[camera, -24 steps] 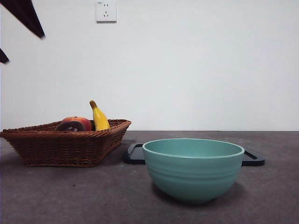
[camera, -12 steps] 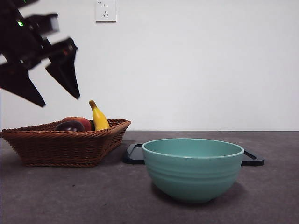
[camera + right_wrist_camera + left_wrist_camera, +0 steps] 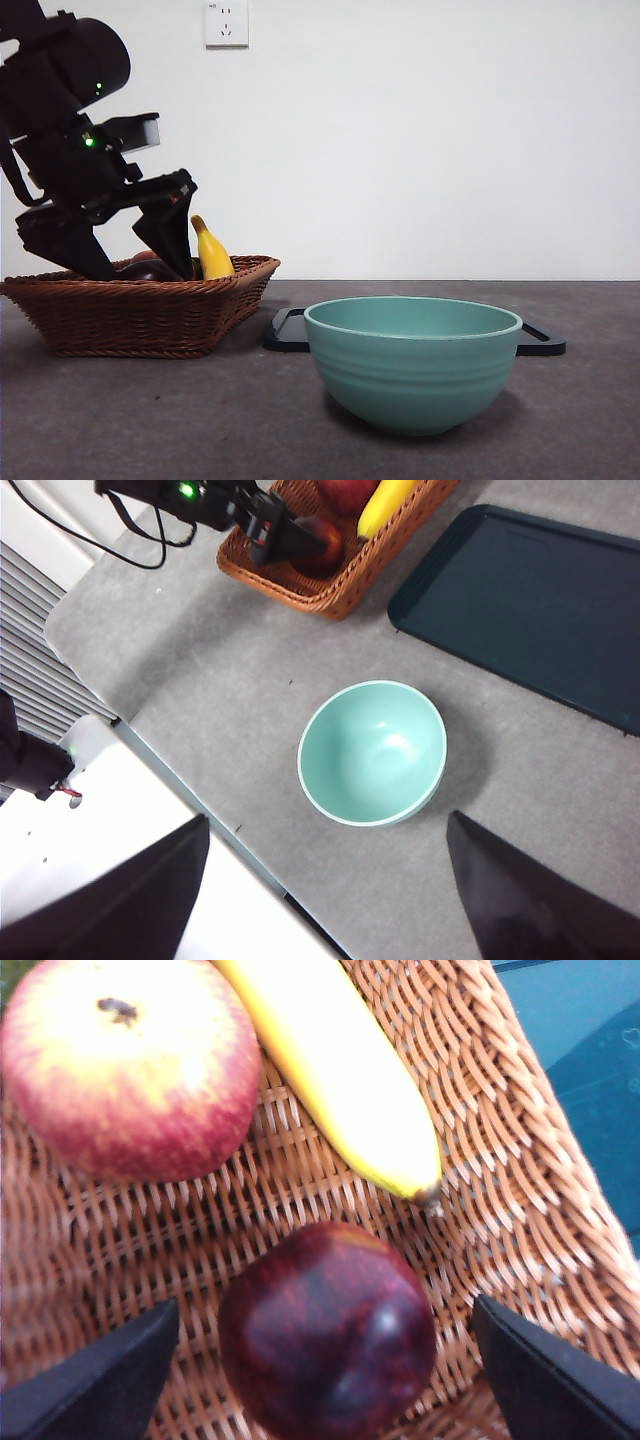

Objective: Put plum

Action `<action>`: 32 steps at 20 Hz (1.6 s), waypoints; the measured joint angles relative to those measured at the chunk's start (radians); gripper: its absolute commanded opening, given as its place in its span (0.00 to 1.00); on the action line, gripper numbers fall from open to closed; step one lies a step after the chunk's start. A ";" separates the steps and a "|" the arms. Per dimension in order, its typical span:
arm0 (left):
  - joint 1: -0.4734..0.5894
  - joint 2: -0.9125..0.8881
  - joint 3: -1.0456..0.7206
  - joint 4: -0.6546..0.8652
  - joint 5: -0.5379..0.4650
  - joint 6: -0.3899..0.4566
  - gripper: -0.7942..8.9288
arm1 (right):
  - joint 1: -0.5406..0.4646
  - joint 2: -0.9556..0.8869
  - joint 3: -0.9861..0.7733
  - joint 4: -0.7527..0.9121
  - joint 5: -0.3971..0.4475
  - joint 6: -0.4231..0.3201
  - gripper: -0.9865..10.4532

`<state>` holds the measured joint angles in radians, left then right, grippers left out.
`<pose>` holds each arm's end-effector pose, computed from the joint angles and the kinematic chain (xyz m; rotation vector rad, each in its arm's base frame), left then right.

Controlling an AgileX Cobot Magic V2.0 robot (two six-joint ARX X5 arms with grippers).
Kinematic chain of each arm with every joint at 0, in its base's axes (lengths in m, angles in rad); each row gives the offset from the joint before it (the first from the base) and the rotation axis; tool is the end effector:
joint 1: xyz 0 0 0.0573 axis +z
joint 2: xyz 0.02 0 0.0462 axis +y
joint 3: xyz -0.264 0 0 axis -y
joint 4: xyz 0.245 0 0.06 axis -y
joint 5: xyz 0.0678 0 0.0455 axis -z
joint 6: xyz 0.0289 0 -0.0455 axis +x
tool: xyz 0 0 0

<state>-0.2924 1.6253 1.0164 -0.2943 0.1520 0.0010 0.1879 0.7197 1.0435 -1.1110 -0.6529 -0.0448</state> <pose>0.3141 -0.0991 0.2005 0.0648 0.9078 -0.4140 0.0937 0.0357 0.3481 0.1466 0.7695 0.8128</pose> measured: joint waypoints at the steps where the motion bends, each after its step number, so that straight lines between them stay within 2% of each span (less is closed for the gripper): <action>1: 0.000 0.010 0.000 0.000 0.000 0.000 0.56 | 0.000 0.000 0.000 0.000 0.000 0.000 0.42; 4: 0.000 0.025 0.000 0.000 0.000 0.000 0.54 | 0.000 0.005 0.000 0.001 0.000 0.000 0.42; 8: 0.000 0.025 0.000 -0.001 0.000 0.000 0.39 | 0.000 0.011 0.000 0.001 0.000 0.000 0.42; 15: -0.003 0.023 0.002 -0.002 0.000 0.000 0.36 | 0.000 0.011 0.000 0.001 0.000 0.000 0.42; 19: -0.005 -0.070 0.002 -0.014 0.013 -0.004 0.36 | 0.000 0.011 0.000 0.001 0.000 0.000 0.42; 23: -0.012 -0.265 0.002 -0.056 0.129 -0.035 0.36 | 0.000 0.011 0.000 0.005 0.001 0.000 0.42; 25: -0.044 -0.357 0.002 -0.103 0.186 -0.044 0.36 | 0.000 0.011 0.000 0.012 0.003 0.000 0.42; 28: -0.137 -0.465 0.002 -0.159 0.212 -0.045 0.36 | 0.000 0.011 0.000 0.013 0.009 0.000 0.42; 32: -0.309 -0.474 0.002 -0.168 0.214 -0.045 0.36 | 0.000 0.011 0.000 0.013 0.029 0.000 0.42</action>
<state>-0.6010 1.1511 1.0183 -0.4622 0.3660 -0.0437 0.1879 0.7311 1.0435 -1.0977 -0.6235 -0.0444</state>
